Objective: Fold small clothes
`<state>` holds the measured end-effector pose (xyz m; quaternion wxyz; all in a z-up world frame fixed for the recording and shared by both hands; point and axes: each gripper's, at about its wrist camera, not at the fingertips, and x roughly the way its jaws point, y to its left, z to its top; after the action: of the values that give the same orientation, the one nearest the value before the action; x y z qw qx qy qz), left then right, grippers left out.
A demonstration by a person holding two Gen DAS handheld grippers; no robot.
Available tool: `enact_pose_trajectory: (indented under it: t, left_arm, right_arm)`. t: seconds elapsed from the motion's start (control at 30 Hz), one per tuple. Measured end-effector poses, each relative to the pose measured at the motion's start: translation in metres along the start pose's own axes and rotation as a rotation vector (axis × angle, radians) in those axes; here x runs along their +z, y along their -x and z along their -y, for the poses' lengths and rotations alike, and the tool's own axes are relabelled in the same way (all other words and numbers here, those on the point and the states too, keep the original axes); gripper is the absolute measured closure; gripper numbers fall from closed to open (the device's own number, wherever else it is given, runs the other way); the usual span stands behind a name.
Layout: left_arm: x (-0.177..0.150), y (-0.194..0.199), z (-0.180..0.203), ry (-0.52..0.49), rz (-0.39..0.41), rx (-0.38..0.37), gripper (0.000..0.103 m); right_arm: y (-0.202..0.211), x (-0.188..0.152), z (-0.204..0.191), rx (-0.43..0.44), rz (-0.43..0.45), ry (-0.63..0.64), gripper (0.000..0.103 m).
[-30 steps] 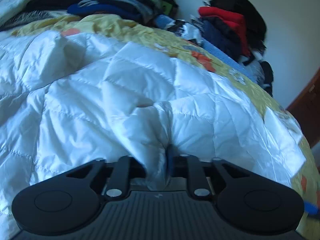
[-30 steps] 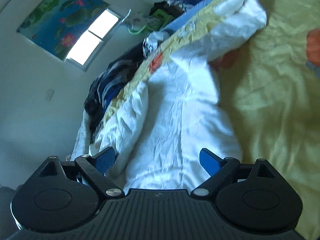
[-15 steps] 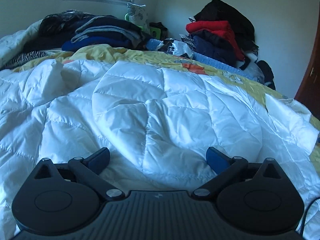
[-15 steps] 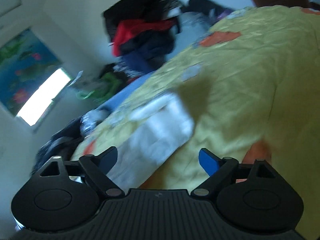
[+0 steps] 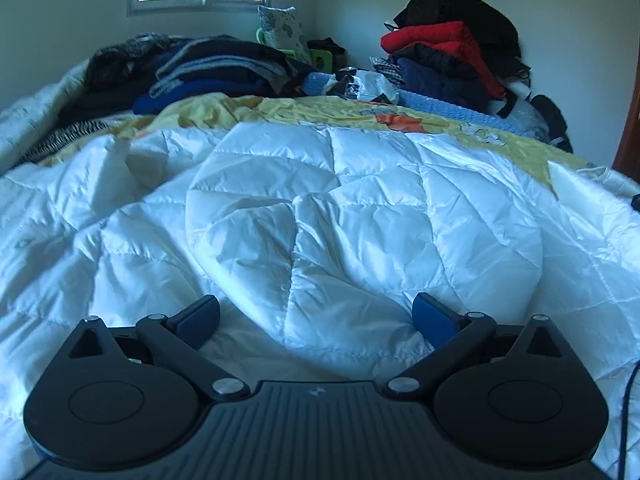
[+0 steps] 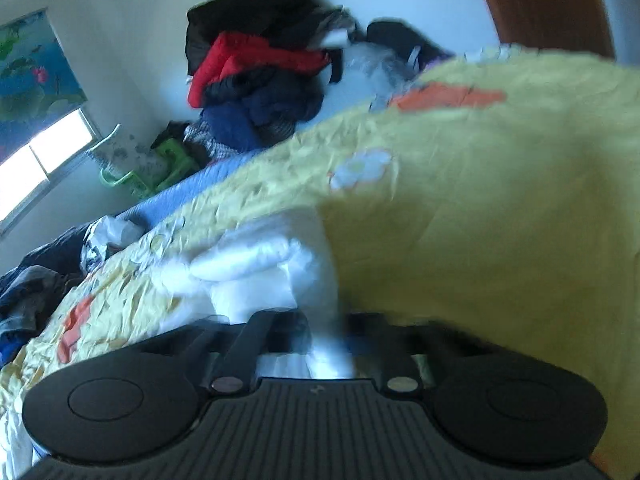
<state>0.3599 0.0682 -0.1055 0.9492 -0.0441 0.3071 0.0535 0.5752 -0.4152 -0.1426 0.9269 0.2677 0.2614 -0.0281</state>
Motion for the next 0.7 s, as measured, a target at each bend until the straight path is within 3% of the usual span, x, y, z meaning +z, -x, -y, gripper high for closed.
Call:
enact_pose_trajectory:
  t: [0.17, 0.3, 0.37, 0.43, 0.53, 0.57, 0.7]
  left_arm:
    - [-0.006, 0.039, 0.016, -0.016, 0.098, 0.132, 0.0]
    - [0.0, 0.1, 0.04, 0.036, 0.221, 0.053, 0.0]
    - [0.017, 0.117, 0.06, 0.075, 0.26, -0.057, 0.0]
    - [0.044, 0.121, 0.083, 0.108, 0.257, -0.217, 0.0]
    - [0.087, 0.091, 0.121, 0.185, 0.107, -0.521, 0.0]
    - [0.1, 0.075, 0.133, 0.22, 0.055, -0.588, 0.0]
    - [0.137, 0.007, 0.163, 0.407, -0.103, -0.67, 0.0]
  right_arm:
    - [0.027, -0.001, 0.004, 0.159, 0.117, -0.017, 0.094]
    - [0.045, -0.008, -0.01, 0.244, 0.145, 0.063, 0.094]
    - [0.056, -0.006, -0.019, 0.314, 0.165, 0.062, 0.094]
    - [0.067, -0.005, -0.028, 0.389, 0.194, 0.065, 0.094]
    - [0.076, -0.003, -0.039, 0.477, 0.193, 0.082, 0.094]
    - [0.079, -0.002, -0.041, 0.494, 0.193, 0.082, 0.094]
    - [0.086, 0.004, -0.043, 0.582, 0.171, 0.05, 0.094]
